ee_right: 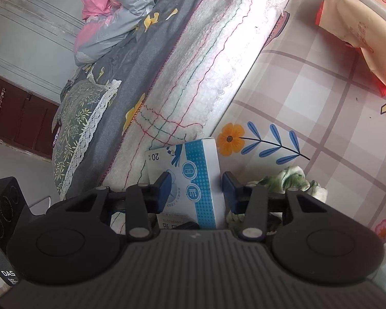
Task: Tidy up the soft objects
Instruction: 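Close the right gripper on the band-aid box and lift it, then carry the band-aid box in the right gripper to the cardboard box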
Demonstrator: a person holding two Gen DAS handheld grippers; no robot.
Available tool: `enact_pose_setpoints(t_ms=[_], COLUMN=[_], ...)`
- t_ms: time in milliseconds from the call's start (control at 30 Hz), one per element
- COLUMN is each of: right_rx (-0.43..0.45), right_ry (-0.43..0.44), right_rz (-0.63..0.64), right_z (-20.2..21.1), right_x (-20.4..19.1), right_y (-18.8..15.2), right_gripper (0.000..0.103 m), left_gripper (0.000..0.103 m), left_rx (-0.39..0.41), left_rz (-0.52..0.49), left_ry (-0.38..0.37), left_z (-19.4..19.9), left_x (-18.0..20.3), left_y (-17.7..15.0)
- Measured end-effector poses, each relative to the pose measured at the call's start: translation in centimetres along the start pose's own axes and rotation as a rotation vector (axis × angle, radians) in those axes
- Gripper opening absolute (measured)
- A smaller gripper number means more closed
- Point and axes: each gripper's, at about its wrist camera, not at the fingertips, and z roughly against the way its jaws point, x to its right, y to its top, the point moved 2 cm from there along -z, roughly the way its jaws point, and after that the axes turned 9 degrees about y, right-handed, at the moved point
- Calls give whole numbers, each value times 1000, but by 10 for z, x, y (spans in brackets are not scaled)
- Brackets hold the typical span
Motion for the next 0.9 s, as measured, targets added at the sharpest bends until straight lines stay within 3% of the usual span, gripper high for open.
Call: enact_pose_setpoints(t_ms=[267, 567, 733, 900], right_rx=[76, 202, 283, 368], right_ry=[12, 72, 85, 52], right_rz=[27, 84, 105, 88], right_z=[20, 68, 117, 180], right_x=[-19, -72, -102, -109], right_y=[-2, 2, -13, -45], right_gripper=[38, 33, 32, 32], left_gripper=[62, 62, 62, 62], left_rx=[64, 223, 285, 310], left_rz=[12, 40, 13, -61], left_ry=[15, 22, -3, -79], left_z=[23, 100, 141, 171], left_x=[1, 6, 31, 82], left_y=[7, 25, 29, 24])
